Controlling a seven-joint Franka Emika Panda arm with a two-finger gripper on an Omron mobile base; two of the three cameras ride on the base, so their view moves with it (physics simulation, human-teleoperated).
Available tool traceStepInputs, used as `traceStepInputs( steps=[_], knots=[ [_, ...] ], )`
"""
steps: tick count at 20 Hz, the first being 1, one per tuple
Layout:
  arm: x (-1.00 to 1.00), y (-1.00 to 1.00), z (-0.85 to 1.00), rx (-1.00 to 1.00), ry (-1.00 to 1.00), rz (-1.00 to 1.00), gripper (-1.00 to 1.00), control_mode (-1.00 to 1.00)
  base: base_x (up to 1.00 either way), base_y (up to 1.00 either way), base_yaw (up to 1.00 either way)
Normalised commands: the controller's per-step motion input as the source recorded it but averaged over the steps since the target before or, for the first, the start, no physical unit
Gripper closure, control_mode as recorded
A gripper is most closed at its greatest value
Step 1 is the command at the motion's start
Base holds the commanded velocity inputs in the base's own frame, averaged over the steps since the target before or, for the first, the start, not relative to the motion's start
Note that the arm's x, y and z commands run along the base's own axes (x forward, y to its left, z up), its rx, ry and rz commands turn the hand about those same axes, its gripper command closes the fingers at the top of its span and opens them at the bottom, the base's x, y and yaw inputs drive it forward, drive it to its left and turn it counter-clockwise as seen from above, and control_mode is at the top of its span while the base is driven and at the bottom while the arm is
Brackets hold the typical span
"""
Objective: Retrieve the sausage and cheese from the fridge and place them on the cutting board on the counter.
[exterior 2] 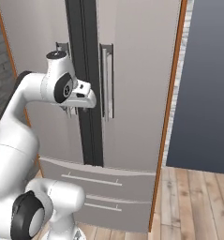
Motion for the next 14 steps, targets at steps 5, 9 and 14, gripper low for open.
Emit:
traceStepInputs(
  steps=[5,9,14],
  knots=[
    [-0.45,-0.42,0.01,-0.03,-0.59,0.00,-1.00,-1.00,0.00,0.00,0.00],
    [0.00,-0.58,0.00,0.02,-0.21,0.04,-1.00,-1.00,0.00,0.00,0.00],
    [0.20,-0.20,0.12,0.00,-0.06,0.07,-1.00,-1.00,0.00,0.00,0.00]
  ],
)
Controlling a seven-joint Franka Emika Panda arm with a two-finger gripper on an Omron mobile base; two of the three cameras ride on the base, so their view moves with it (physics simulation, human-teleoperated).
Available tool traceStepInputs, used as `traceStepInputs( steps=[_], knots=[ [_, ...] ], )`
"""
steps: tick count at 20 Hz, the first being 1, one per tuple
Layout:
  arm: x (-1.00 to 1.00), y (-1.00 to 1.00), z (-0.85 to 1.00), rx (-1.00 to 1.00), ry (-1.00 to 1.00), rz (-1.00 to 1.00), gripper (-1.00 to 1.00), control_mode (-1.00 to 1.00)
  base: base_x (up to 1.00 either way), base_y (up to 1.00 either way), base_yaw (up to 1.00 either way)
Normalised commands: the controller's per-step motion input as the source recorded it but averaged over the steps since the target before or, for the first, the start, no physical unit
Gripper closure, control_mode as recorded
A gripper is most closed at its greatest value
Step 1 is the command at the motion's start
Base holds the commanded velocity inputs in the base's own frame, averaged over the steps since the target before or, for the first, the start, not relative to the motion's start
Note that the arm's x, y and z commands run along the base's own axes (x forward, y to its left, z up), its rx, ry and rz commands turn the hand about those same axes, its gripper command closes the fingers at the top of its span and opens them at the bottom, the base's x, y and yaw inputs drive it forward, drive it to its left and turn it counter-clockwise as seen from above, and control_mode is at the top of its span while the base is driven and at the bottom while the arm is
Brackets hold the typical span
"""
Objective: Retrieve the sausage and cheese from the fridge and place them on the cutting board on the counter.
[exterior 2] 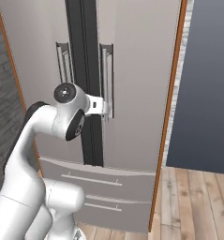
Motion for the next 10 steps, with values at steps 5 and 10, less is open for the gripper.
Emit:
traceStepInputs(
  steps=[5,10],
  knots=[
    [0.42,0.00,0.32,0.00,0.00,0.00,-1.00,-1.00,0.00,0.00,0.00],
    [0.43,-0.07,0.22,0.00,0.00,0.00,-1.00,-1.00,0.00,0.00,0.00]
  ],
)
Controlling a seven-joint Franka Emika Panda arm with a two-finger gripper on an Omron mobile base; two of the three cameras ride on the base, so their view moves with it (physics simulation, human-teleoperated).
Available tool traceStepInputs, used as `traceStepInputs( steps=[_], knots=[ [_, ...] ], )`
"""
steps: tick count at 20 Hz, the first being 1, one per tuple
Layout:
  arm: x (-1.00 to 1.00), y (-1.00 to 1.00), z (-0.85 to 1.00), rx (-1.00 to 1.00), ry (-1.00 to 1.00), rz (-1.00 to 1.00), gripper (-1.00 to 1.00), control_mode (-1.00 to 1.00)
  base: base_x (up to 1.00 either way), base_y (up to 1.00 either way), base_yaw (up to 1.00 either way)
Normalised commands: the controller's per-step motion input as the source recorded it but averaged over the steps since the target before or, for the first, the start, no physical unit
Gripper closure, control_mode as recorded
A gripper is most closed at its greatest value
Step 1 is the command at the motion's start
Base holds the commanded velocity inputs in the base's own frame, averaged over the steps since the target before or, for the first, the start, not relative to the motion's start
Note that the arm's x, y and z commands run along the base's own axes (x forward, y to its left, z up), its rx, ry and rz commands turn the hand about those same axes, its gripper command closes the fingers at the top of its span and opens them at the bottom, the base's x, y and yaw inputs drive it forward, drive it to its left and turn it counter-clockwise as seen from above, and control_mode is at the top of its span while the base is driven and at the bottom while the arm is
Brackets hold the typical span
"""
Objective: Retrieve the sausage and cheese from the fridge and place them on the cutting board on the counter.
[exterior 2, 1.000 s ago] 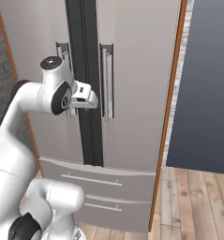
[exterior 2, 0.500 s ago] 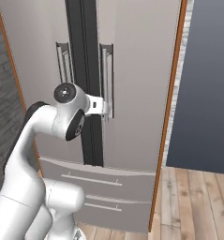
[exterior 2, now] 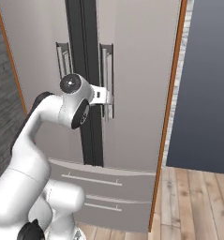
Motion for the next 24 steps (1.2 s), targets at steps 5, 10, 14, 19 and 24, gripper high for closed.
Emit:
traceStepInputs(
  steps=[5,10,14,19,24],
  knots=[
    [0.59,-0.13,0.01,0.00,-0.09,0.00,-1.00,-1.00,0.00,0.00,0.00],
    [0.53,-0.04,0.00,0.00,-0.18,0.00,-1.00,-1.00,0.00,0.00,0.00],
    [0.67,-0.04,0.00,0.00,-0.11,0.00,-1.00,-1.00,0.00,0.00,0.00],
    [0.69,-0.23,0.00,0.00,-0.01,0.00,-1.00,-1.00,0.00,0.00,0.00],
    [0.72,-0.25,-0.03,0.01,0.00,0.00,-1.00,-1.00,0.00,0.00,0.00]
  ],
)
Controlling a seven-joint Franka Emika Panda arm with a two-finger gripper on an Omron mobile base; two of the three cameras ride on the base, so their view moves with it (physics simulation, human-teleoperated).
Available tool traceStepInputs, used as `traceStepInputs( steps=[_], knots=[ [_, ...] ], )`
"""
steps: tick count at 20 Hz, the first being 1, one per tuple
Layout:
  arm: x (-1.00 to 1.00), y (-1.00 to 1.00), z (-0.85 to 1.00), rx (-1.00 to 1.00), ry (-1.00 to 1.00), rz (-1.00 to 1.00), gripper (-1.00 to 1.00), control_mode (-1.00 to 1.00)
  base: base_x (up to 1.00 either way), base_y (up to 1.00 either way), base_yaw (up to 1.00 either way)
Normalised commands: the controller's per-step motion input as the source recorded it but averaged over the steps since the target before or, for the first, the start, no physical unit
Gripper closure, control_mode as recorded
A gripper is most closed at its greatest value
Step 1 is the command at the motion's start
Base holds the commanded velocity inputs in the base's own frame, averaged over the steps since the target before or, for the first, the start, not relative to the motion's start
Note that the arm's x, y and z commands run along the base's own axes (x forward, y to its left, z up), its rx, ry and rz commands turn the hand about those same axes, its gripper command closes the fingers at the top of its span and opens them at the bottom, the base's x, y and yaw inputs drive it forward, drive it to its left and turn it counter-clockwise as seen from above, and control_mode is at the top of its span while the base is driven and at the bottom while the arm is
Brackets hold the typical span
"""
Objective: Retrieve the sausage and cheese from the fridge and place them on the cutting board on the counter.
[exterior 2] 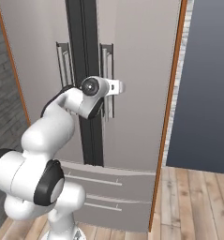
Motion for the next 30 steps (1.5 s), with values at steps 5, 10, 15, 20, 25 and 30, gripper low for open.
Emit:
traceStepInputs(
  steps=[5,10,15,20,25,30],
  knots=[
    [0.61,-0.04,-0.20,0.00,0.00,0.00,1.00,-1.00,0.00,0.00,0.00],
    [0.02,0.00,-0.01,0.00,0.00,0.00,1.00,-1.00,0.00,0.00,0.00],
    [-0.59,-0.01,0.00,-0.01,0.00,0.00,1.00,-1.00,0.00,0.00,0.00],
    [-0.99,-0.39,0.00,-0.01,0.00,0.00,1.00,-1.00,0.00,0.00,0.00],
    [-0.95,-0.71,0.00,0.00,0.03,0.00,1.00,-1.00,0.00,0.00,0.00],
    [-0.71,-0.74,0.00,0.00,0.08,0.00,1.00,-1.00,0.00,0.00,0.00]
  ],
)
